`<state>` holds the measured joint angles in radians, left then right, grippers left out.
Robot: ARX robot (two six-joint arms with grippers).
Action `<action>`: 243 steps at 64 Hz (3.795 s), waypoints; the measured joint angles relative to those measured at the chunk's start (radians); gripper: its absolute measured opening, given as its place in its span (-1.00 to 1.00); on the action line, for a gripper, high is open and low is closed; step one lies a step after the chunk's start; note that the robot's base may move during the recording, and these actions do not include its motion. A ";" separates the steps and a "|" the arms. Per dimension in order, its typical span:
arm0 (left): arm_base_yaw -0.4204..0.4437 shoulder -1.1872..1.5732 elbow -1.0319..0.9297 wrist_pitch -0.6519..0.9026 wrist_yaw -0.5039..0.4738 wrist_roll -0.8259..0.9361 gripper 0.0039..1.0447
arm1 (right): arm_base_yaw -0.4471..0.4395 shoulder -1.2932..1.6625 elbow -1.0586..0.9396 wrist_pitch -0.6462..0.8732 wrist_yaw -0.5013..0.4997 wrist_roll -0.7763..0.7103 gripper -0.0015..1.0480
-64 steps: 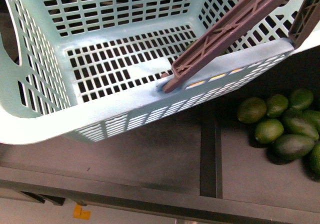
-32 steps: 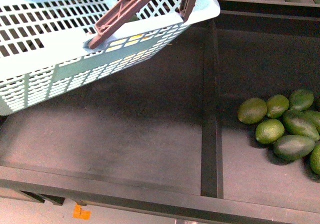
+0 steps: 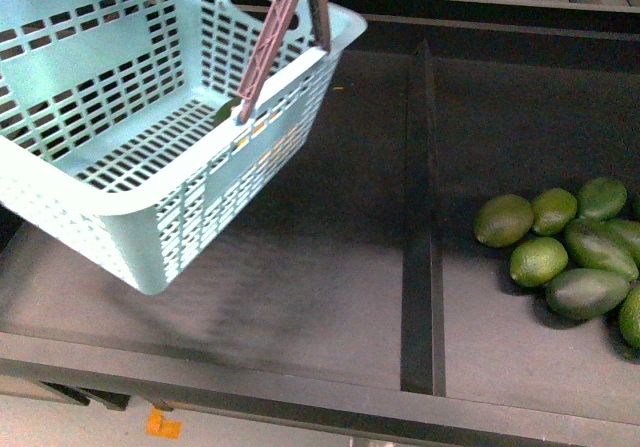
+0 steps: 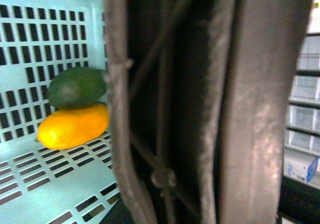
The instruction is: Pick mango and avocado into basket
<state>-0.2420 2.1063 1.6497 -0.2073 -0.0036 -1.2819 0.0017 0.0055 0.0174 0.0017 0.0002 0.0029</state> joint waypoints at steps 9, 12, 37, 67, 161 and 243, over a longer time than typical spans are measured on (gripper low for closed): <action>0.038 0.078 0.055 0.003 -0.003 -0.031 -0.74 | 0.000 0.000 0.000 0.000 0.000 0.000 0.83; 0.044 0.097 0.059 0.018 0.000 -0.058 -0.74 | 0.000 0.000 0.000 0.000 0.000 0.000 0.83; 0.046 0.171 0.016 0.076 0.095 -0.190 -0.74 | 0.000 0.000 0.000 0.000 0.000 0.000 0.83; 0.039 0.084 -0.154 0.168 0.080 -0.238 0.11 | 0.000 0.000 0.000 0.000 0.000 0.000 0.83; 0.238 -1.248 -1.614 1.017 0.003 1.268 -0.96 | 0.000 0.000 0.000 0.000 0.000 0.000 0.83; 0.238 -2.099 -1.635 0.211 0.003 1.271 -0.96 | 0.000 0.000 0.000 0.000 0.000 0.000 0.83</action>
<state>-0.0036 0.0074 0.0151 0.0032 -0.0002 -0.0109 0.0017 0.0055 0.0174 0.0013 0.0002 0.0029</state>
